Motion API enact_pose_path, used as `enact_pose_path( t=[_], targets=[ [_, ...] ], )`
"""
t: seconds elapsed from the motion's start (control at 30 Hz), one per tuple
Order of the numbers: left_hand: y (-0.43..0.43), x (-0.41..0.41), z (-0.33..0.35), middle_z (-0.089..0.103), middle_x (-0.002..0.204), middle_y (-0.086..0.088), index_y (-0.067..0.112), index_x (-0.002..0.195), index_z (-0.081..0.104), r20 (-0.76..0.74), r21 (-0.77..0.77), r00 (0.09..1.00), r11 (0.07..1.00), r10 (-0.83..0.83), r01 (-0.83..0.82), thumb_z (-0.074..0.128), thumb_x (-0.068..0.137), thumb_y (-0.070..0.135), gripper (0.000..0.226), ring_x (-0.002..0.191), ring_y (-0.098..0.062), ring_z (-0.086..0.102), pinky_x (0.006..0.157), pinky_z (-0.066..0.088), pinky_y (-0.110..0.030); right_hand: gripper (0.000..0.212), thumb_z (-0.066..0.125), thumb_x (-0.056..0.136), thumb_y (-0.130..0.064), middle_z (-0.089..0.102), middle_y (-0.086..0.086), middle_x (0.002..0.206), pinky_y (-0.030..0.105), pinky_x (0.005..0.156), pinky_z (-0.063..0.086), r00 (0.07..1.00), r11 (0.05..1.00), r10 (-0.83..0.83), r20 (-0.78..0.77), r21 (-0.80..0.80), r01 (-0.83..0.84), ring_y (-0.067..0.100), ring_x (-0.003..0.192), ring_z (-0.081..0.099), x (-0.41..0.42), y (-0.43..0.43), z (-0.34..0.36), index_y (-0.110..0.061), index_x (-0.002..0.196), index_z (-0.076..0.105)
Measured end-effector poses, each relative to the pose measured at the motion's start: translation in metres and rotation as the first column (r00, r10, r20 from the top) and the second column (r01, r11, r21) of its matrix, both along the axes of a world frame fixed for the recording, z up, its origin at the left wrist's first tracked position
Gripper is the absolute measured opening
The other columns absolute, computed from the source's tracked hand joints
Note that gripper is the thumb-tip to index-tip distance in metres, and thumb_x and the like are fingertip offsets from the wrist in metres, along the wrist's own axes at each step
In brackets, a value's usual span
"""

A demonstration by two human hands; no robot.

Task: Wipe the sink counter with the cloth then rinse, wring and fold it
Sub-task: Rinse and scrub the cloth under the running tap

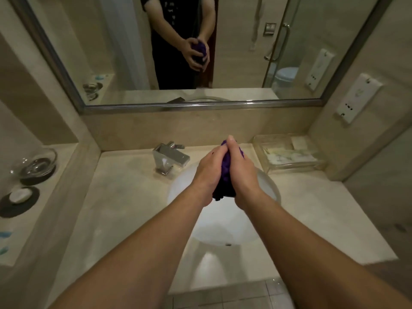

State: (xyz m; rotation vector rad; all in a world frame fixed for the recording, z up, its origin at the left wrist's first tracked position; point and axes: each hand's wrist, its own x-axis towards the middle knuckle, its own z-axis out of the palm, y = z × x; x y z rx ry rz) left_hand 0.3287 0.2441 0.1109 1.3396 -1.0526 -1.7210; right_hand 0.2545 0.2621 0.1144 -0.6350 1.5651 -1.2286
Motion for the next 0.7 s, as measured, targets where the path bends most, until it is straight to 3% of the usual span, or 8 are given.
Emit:
enact_pose_path(
  t=[0.03, 0.1, 0.2, 0.3, 0.37, 0.43, 0.5, 0.7],
  targets=[
    [-0.006, -0.005, 0.002, 0.074, 0.083, -0.002, 0.026, 0.090, 0.075, 0.007, 0.014, 1.000, 1.000, -0.009, 0.009, 0.053, 0.078, 0.072, 0.052, 0.065, -0.022, 0.067, 0.056, 0.050, -0.031, 0.062, 0.052, 0.074, -0.083, 0.077, 0.000, 0.083, 0.049, 0.082, 0.062, 0.999, 0.999, -0.037, -0.015, 0.003, 0.037, 0.025, 0.082, 0.075, 0.001, -0.005, -0.001, -0.027, 0.090, 0.074],
    [-0.017, -0.012, 0.001, 0.078, 0.092, -0.004, 0.023, 0.090, 0.075, 0.001, 0.042, 0.998, 0.997, 0.066, -0.066, 0.055, 0.074, 0.075, 0.058, 0.081, -0.025, 0.074, 0.073, 0.060, -0.043, 0.057, 0.041, 0.084, -0.077, 0.075, -0.003, 0.088, 0.048, 0.088, 0.059, 0.990, 0.994, -0.104, -0.094, 0.005, 0.105, 0.021, 0.087, 0.072, 0.002, -0.013, -0.003, -0.030, 0.092, 0.071],
    [-0.028, -0.022, -0.009, 0.077, 0.088, 0.000, 0.024, 0.083, 0.074, 0.005, 0.034, 0.982, 0.982, 0.188, -0.188, 0.066, 0.068, 0.061, 0.041, 0.090, -0.026, 0.074, 0.084, 0.061, -0.049, 0.045, 0.040, 0.094, -0.060, 0.073, -0.005, 0.083, 0.047, 0.084, 0.059, 0.961, 0.983, -0.176, -0.211, 0.015, 0.183, 0.019, 0.084, 0.070, 0.000, -0.026, -0.010, -0.029, 0.083, 0.070],
    [-0.045, -0.028, -0.027, 0.073, 0.074, 0.001, 0.019, 0.073, 0.070, 0.063, -0.012, 0.975, 0.977, 0.215, -0.215, 0.063, 0.074, 0.044, 0.026, 0.077, -0.022, 0.070, 0.076, 0.061, -0.048, 0.040, 0.048, 0.089, -0.048, 0.069, -0.005, 0.064, 0.046, 0.070, 0.061, 0.938, 0.971, -0.216, -0.272, 0.038, 0.235, 0.020, 0.069, 0.068, -0.008, -0.040, -0.025, -0.022, 0.066, 0.068],
    [-0.058, -0.033, -0.040, 0.067, 0.065, 0.003, 0.017, 0.068, 0.065, 0.102, -0.060, 0.967, 0.972, 0.232, -0.227, 0.060, 0.081, 0.030, 0.019, 0.067, -0.018, 0.062, 0.062, 0.053, -0.036, 0.036, 0.053, 0.087, -0.040, 0.064, -0.004, 0.057, 0.039, 0.059, 0.055, 0.928, 0.964, -0.236, -0.287, 0.050, 0.261, 0.019, 0.061, 0.063, -0.014, -0.050, -0.036, -0.019, 0.061, 0.065],
    [-0.070, -0.038, -0.052, 0.061, 0.058, 0.006, 0.019, 0.061, 0.061, 0.111, -0.059, 0.962, 0.968, 0.250, -0.244, 0.057, 0.081, 0.022, 0.021, 0.062, -0.017, 0.056, 0.059, 0.045, -0.030, 0.033, 0.056, 0.088, -0.033, 0.060, -0.005, 0.053, 0.033, 0.054, 0.046, 0.920, 0.963, -0.235, -0.313, 0.053, 0.264, 0.018, 0.058, 0.058, -0.021, -0.061, -0.044, -0.019, 0.058, 0.062],
    [-0.080, -0.044, -0.063, 0.058, 0.055, 0.007, 0.022, 0.054, 0.058, 0.121, -0.012, 0.956, 0.964, 0.266, -0.266, 0.055, 0.079, 0.020, 0.026, 0.061, -0.019, 0.054, 0.059, 0.045, -0.031, 0.034, 0.057, 0.088, -0.027, 0.057, -0.005, 0.051, 0.030, 0.054, 0.043, 0.913, 0.968, -0.208, -0.352, 0.060, 0.243, 0.018, 0.056, 0.055, -0.027, -0.069, -0.052, -0.019, 0.055, 0.058],
    [-0.098, -0.061, -0.081, 0.062, 0.060, 0.003, 0.019, 0.059, 0.059, 0.177, 0.100, 0.941, 0.946, 0.289, -0.309, 0.052, 0.072, 0.030, 0.018, 0.066, -0.024, 0.058, 0.065, 0.050, -0.035, 0.034, 0.058, 0.088, -0.029, 0.060, -0.001, 0.055, 0.033, 0.056, 0.049, 0.915, 0.974, -0.093, -0.393, 0.153, 0.165, 0.020, 0.058, 0.059, -0.049, -0.092, -0.072, -0.018, 0.055, 0.060]
  ],
)
